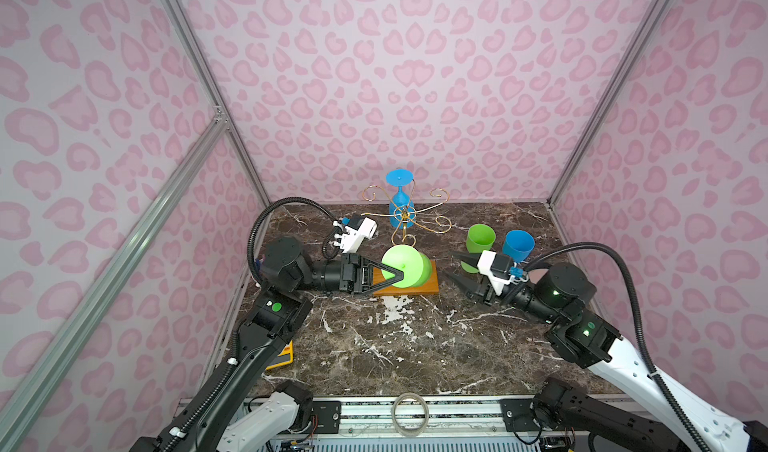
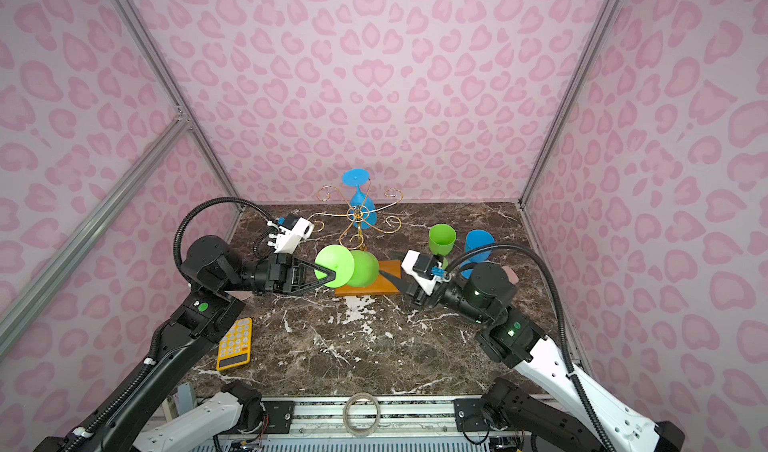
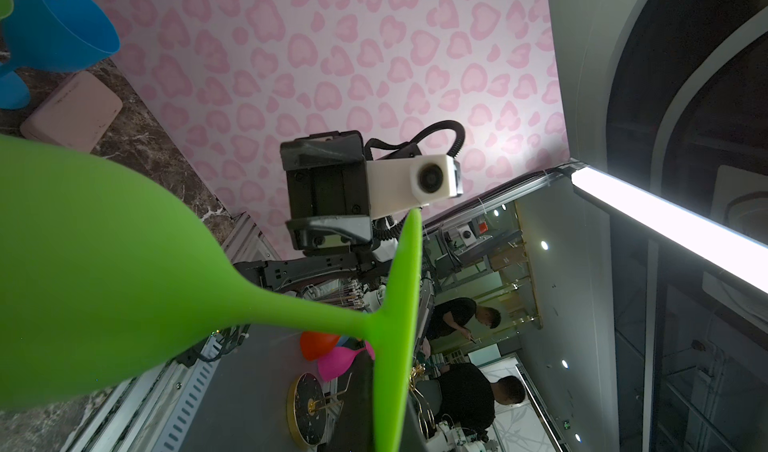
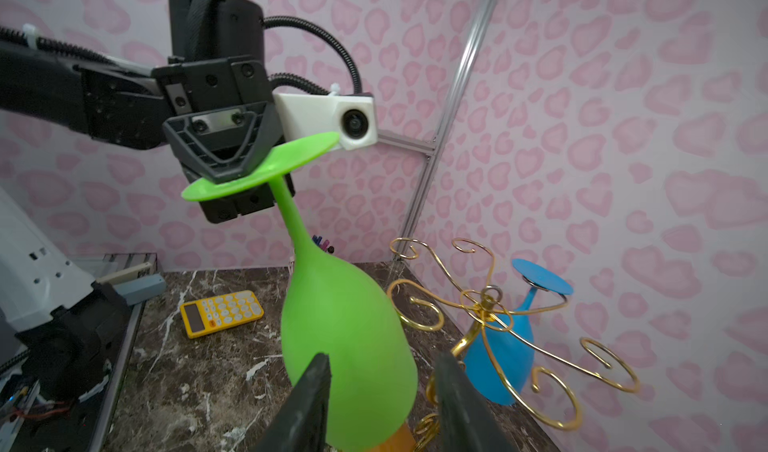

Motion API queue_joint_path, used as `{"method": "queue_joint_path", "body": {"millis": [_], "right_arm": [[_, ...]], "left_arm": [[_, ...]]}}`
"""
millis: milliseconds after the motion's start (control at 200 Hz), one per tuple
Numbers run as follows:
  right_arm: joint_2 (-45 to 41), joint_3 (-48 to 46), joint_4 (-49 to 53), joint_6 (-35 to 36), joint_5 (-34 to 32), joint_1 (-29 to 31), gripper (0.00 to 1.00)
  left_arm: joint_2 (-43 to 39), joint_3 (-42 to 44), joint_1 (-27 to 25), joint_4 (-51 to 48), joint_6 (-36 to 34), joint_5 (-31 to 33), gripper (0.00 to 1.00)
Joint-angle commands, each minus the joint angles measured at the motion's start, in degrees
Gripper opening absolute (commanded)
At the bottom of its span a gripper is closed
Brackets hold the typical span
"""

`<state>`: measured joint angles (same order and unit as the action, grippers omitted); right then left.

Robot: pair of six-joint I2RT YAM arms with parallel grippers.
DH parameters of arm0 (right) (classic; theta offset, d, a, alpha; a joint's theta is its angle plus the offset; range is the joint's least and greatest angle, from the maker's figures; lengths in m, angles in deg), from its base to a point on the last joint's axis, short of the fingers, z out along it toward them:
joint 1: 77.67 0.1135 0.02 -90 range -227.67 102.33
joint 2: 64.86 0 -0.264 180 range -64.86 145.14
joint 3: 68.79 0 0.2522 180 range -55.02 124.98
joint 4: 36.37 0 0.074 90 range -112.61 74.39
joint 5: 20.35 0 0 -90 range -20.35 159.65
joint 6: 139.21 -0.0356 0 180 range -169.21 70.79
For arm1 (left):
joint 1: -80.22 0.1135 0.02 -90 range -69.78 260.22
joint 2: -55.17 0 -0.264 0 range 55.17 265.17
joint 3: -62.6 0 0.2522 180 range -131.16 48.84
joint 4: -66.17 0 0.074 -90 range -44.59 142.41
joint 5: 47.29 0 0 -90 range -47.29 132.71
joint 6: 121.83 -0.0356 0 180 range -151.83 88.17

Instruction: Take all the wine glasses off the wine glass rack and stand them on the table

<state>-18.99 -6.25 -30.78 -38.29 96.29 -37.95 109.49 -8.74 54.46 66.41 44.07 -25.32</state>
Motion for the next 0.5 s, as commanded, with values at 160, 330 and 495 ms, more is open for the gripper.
{"method": "queue_joint_path", "body": {"millis": [160, 330, 495], "right_arm": [[-1.78, -7.88, -26.10, -33.97, 16.24, -11.33, 0.46], [1.86, -7.62, -35.77, -44.02, 19.65, -11.33, 0.45], [3.15, -7.22, -38.71, -48.09, 21.11, -10.85, 0.44]], "left_arm": [[-1.04, -4.08, 0.18, 18.87, 5.61, -1.45, 0.04], [-1.60, -7.87, 0.18, 19.92, 3.44, -1.62, 0.04], [-2.68, -7.96, -0.05, 21.14, 3.60, -0.90, 0.04]]}}
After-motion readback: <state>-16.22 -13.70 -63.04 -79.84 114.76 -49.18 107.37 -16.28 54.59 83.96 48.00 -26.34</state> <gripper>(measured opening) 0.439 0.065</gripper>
